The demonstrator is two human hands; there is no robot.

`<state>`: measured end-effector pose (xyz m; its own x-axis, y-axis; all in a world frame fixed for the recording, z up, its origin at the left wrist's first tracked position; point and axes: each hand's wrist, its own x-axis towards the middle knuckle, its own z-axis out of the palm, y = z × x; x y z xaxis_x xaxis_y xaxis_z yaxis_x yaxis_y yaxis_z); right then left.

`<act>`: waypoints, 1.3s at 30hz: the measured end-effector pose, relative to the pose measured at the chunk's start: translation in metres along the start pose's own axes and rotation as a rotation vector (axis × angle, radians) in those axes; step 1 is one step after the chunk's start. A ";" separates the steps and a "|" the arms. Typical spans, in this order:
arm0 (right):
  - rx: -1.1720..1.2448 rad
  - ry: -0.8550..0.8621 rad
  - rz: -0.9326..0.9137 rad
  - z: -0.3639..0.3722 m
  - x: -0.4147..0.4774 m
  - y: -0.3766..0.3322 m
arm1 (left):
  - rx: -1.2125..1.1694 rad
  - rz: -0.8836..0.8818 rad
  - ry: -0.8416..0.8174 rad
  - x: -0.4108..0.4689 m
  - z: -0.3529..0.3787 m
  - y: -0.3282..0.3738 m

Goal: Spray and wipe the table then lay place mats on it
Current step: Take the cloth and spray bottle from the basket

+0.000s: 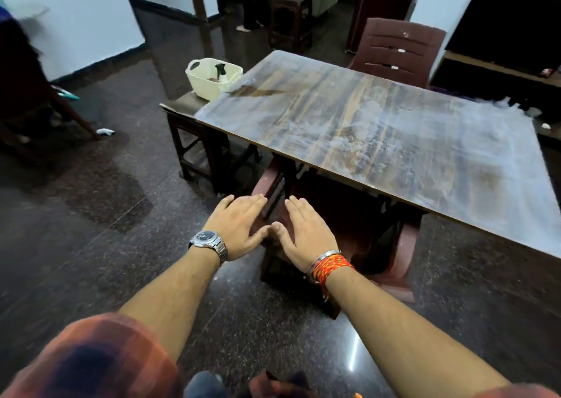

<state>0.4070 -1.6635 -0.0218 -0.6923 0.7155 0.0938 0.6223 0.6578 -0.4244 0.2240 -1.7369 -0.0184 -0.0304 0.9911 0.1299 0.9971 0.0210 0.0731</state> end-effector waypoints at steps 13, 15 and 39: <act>-0.104 0.132 -0.033 0.056 0.202 -0.111 | -0.025 -0.294 0.092 0.048 -0.033 -0.222; -0.112 0.153 -0.036 0.061 0.240 -0.136 | -0.010 -0.291 0.091 0.059 -0.044 -0.262; -0.098 0.116 0.155 0.146 0.645 -0.175 | -0.039 -0.270 -0.018 0.319 -0.021 -0.584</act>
<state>-0.2021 -1.3512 -0.0184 -0.5427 0.8282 0.1401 0.7543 0.5539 -0.3526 -0.3694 -1.4360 0.0016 -0.2936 0.9523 0.0829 0.9495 0.2805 0.1409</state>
